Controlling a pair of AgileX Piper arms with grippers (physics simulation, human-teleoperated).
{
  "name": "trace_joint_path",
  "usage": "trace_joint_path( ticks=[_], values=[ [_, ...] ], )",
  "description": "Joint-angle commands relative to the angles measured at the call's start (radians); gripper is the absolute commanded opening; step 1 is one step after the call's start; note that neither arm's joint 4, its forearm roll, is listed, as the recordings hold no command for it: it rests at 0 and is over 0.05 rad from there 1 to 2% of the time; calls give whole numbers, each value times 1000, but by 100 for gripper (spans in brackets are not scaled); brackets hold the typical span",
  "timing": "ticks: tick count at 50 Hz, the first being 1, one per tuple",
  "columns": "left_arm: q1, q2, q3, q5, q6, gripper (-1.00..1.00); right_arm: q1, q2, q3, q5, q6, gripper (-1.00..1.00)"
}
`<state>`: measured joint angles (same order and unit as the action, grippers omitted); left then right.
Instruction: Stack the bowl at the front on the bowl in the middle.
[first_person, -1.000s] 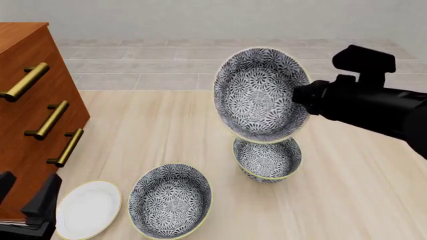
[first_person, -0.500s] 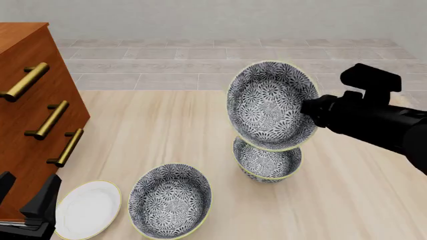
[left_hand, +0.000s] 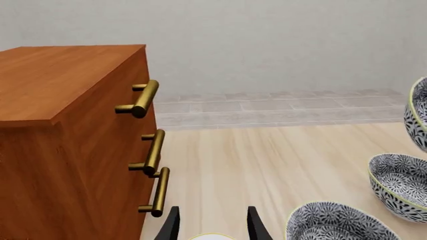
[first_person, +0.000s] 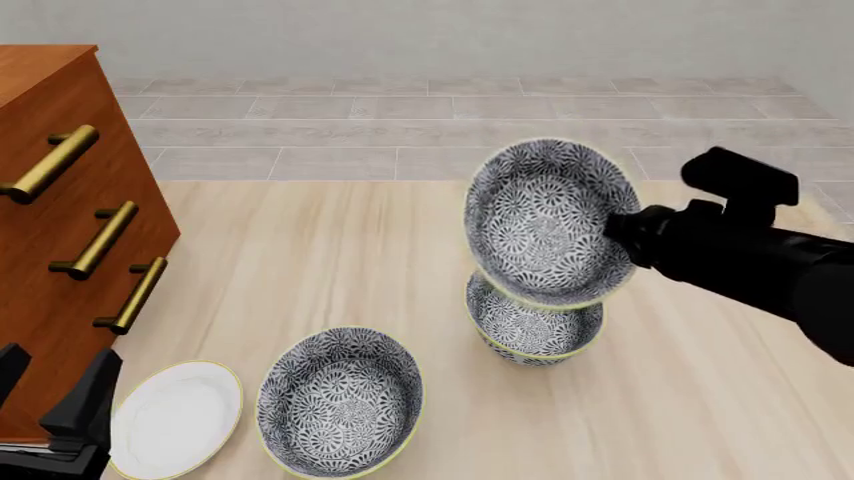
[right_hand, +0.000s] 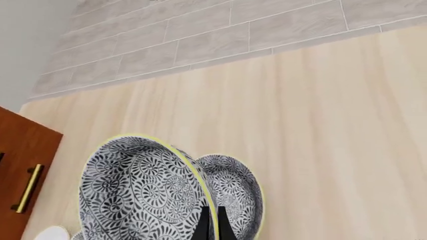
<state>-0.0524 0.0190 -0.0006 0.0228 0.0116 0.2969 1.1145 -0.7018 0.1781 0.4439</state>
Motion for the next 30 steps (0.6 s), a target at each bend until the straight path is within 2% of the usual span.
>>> trace_joint_path(
  ticks=[1, 14, 30],
  values=[
    [0, 3, 0, -1, 2, 100, -53, 84, -9, -50, 4, -100],
    [2, 2, 0, -4, 4, 100, -70, 154, 12, -103, 12, -100],
    [2, -14, 1, 6, 5, 100, -49, 196, 39, -147, 20, -100]
  ],
)
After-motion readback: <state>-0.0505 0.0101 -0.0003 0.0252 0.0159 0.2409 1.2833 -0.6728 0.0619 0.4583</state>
